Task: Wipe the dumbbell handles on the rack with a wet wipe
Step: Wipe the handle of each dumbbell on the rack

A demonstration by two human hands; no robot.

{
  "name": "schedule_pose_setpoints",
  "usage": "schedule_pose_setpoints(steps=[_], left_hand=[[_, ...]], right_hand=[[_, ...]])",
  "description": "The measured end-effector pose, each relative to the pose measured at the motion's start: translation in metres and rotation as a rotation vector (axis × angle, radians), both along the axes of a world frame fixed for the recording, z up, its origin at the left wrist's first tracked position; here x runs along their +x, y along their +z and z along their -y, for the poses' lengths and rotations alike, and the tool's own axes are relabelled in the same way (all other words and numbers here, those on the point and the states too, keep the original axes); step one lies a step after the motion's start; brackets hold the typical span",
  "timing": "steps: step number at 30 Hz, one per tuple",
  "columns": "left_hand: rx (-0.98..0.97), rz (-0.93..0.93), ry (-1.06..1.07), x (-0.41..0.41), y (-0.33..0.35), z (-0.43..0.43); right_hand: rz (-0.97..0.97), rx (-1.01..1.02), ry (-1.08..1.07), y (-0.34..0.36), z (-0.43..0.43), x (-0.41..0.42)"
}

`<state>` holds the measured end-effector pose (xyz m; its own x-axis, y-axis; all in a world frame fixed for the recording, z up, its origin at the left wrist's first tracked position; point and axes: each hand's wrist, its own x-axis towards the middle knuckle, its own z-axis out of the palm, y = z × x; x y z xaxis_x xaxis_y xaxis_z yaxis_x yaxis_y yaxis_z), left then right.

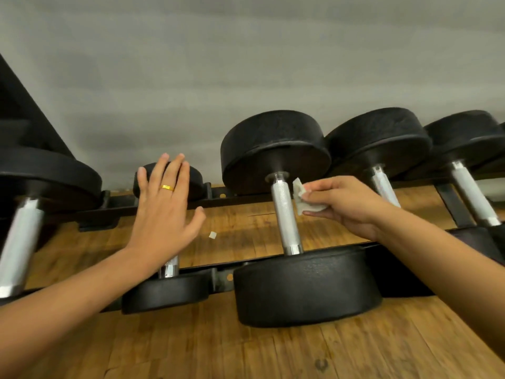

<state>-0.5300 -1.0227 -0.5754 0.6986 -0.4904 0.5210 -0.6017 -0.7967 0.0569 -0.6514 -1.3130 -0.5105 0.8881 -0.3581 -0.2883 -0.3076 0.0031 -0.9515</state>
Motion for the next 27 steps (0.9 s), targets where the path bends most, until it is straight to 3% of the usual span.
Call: schedule_pose_setpoints(steps=[8, 22, 27], left_hand=[[0.006, 0.004, -0.001, 0.0, 0.001, 0.0], [-0.015, 0.015, 0.001, 0.002, 0.0, 0.001], [-0.014, 0.023, -0.003, 0.001, 0.001, 0.002]], right_hand=[[0.082, 0.235, -0.048, -0.023, -0.005, 0.028], [0.092, 0.191, -0.124, -0.018, -0.008, 0.032], [0.051, 0.198, -0.012, -0.017, -0.003, 0.023]])
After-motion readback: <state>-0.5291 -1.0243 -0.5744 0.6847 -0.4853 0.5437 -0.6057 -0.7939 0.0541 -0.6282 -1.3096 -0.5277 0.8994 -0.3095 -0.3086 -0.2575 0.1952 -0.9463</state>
